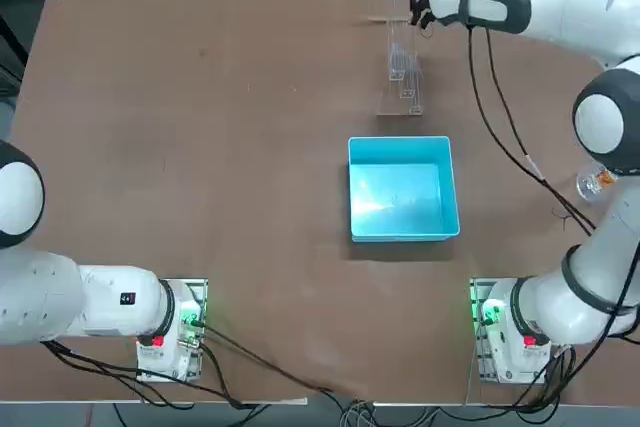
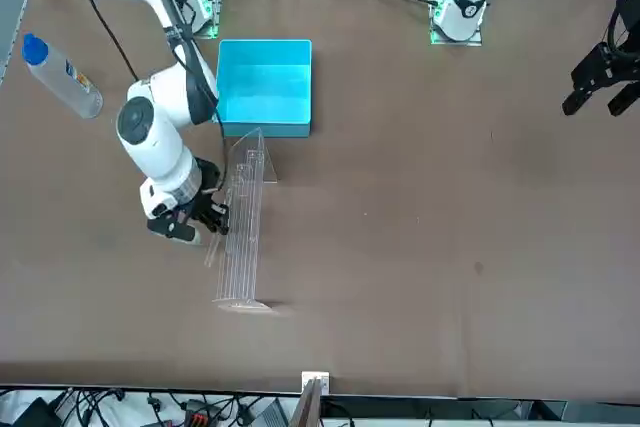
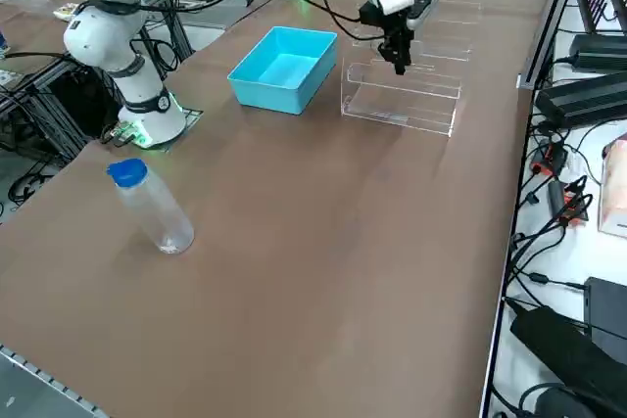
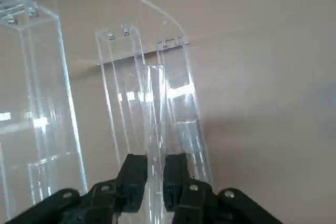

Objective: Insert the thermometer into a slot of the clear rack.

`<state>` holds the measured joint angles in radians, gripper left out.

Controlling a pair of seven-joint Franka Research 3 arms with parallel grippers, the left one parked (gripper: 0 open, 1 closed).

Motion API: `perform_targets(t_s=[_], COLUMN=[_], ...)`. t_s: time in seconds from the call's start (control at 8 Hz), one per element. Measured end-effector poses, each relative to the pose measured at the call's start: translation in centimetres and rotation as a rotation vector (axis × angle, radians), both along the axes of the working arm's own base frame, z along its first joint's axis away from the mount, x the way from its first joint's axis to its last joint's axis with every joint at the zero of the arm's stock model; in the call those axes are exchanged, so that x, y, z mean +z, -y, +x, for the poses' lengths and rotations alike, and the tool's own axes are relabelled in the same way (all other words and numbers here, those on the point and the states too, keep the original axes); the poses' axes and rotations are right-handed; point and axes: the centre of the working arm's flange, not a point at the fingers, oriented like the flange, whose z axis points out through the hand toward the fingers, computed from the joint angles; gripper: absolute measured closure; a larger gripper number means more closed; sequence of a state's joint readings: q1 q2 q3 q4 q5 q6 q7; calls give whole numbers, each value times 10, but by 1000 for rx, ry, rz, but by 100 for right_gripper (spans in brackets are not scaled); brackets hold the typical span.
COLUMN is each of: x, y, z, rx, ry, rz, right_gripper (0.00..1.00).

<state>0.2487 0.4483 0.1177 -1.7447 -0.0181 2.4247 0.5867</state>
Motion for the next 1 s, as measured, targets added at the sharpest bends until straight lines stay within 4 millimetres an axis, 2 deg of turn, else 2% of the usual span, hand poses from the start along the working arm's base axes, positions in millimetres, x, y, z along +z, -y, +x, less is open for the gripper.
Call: perform_targets(t_s=[0.38,0.62,1.0], x=[-16,-21,-29], y=[-16,-16,-15], z=[-4,-4,-3], rx=[17,20,19], ry=[-6,-6,-9], rz=[2,-3,-7], right_gripper=[78,78,72])
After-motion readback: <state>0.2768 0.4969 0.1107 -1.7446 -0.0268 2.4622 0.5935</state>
